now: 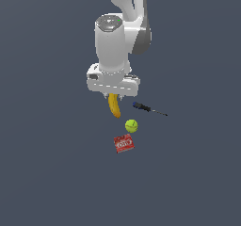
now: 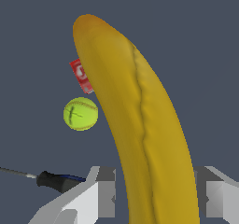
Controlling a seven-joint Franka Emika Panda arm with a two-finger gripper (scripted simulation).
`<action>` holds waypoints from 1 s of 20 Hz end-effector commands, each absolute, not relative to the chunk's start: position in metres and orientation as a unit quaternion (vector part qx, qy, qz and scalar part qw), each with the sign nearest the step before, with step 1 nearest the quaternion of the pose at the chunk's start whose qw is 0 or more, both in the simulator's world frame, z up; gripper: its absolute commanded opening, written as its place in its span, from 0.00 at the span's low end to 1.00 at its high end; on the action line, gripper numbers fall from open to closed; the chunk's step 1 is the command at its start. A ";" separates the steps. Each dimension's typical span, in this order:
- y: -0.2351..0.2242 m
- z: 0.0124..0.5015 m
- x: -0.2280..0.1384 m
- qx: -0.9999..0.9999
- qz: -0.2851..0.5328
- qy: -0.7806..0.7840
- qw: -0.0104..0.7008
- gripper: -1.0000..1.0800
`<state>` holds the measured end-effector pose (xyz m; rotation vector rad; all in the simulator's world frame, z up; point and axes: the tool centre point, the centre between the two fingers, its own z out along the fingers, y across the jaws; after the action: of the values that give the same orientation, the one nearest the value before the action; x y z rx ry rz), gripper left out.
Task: Pick up a designated object from a clutter of objects.
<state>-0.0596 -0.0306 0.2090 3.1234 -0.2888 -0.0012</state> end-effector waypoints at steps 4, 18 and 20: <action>-0.011 0.255 -0.030 0.996 0.000 -0.092 0.002 0.00; 0.029 0.347 0.033 0.996 0.000 -0.090 0.000 0.00; 0.033 0.358 0.041 0.996 0.000 -0.090 0.000 0.00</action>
<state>0.0350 0.0295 0.3483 3.1276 -0.2831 -0.0024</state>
